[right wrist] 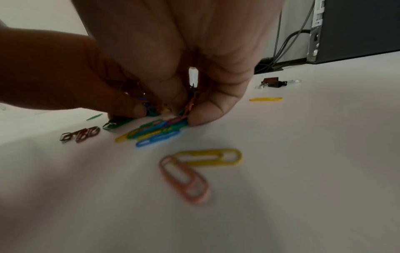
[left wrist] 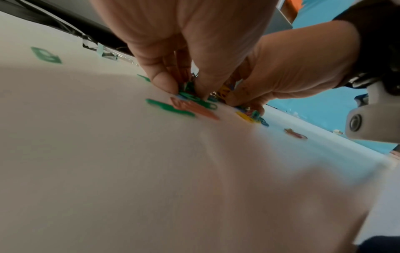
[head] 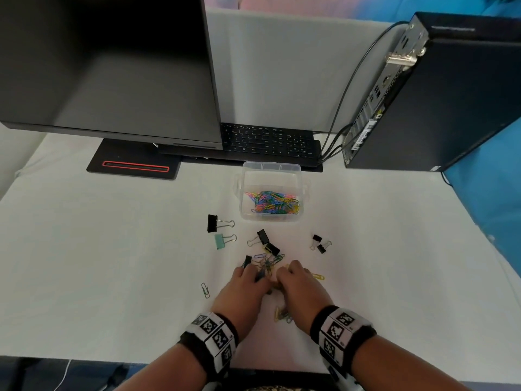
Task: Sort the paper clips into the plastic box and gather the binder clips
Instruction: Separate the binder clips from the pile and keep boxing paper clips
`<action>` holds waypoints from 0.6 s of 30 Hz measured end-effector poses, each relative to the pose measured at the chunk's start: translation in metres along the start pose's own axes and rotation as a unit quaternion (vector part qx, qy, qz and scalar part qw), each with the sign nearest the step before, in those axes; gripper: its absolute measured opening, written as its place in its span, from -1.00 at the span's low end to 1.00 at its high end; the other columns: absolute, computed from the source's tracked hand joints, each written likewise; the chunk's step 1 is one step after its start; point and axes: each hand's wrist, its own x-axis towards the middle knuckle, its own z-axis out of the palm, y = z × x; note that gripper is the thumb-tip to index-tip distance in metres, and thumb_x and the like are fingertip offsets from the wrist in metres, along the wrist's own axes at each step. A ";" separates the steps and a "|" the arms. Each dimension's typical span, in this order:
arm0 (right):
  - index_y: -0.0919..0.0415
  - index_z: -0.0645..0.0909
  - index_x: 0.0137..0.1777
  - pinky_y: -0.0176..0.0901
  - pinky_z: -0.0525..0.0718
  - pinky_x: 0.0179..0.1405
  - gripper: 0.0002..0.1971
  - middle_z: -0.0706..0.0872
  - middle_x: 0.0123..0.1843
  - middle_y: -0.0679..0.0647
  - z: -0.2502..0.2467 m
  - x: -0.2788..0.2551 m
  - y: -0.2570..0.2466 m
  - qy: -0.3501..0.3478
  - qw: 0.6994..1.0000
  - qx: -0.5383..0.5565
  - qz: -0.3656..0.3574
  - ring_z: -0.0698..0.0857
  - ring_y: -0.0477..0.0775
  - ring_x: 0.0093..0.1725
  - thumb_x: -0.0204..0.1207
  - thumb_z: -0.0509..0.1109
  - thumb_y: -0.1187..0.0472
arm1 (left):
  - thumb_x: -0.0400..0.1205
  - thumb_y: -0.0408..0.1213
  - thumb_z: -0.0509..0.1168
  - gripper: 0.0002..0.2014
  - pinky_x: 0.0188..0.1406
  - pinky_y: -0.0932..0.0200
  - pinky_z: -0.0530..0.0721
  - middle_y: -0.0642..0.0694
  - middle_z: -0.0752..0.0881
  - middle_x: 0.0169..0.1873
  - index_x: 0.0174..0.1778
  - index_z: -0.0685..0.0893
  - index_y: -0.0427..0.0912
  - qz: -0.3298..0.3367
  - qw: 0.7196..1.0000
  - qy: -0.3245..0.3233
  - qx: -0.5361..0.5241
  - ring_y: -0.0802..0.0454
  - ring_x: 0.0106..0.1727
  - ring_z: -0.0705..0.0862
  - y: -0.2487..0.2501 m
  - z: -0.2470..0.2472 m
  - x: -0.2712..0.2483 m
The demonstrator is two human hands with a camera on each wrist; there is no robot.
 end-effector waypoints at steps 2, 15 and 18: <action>0.08 0.41 0.03 -0.05 0.50 -0.26 -0.72 0.42 0.06 0.10 -0.004 0.000 0.004 -0.013 1.000 -0.003 -0.001 0.51 0.16 -0.12 0.43 0.32 0.41 | 0.46 -0.40 0.32 -0.65 -0.10 0.05 0.63 -0.10 0.46 0.13 0.15 0.54 -0.04 -0.010 1.000 -0.014 0.001 -0.12 0.12 0.45 -0.004 -0.005 0.001; 0.10 0.56 -0.21 0.05 0.78 -0.36 -0.83 0.69 -0.17 0.18 -0.047 0.006 0.033 -0.160 0.945 0.267 0.100 0.70 0.10 -0.43 0.47 0.36 0.41 | 0.42 -0.55 0.40 -0.75 -0.40 0.21 0.70 -0.02 0.72 -0.33 -0.36 0.75 -0.05 -0.153 0.905 -0.143 -0.370 0.16 -0.44 0.68 -0.030 -0.060 0.013; 0.19 0.57 -0.16 -0.01 0.78 -0.36 -0.86 0.69 -0.22 0.22 -0.067 0.016 0.031 -0.193 0.924 0.313 0.103 0.69 0.07 -0.47 0.48 0.39 0.44 | 0.44 -0.58 0.41 -0.85 -0.38 0.20 0.72 -0.15 0.76 -0.34 -0.27 0.76 -0.25 -0.154 0.887 -0.144 -0.411 0.12 -0.43 0.68 -0.033 -0.079 0.025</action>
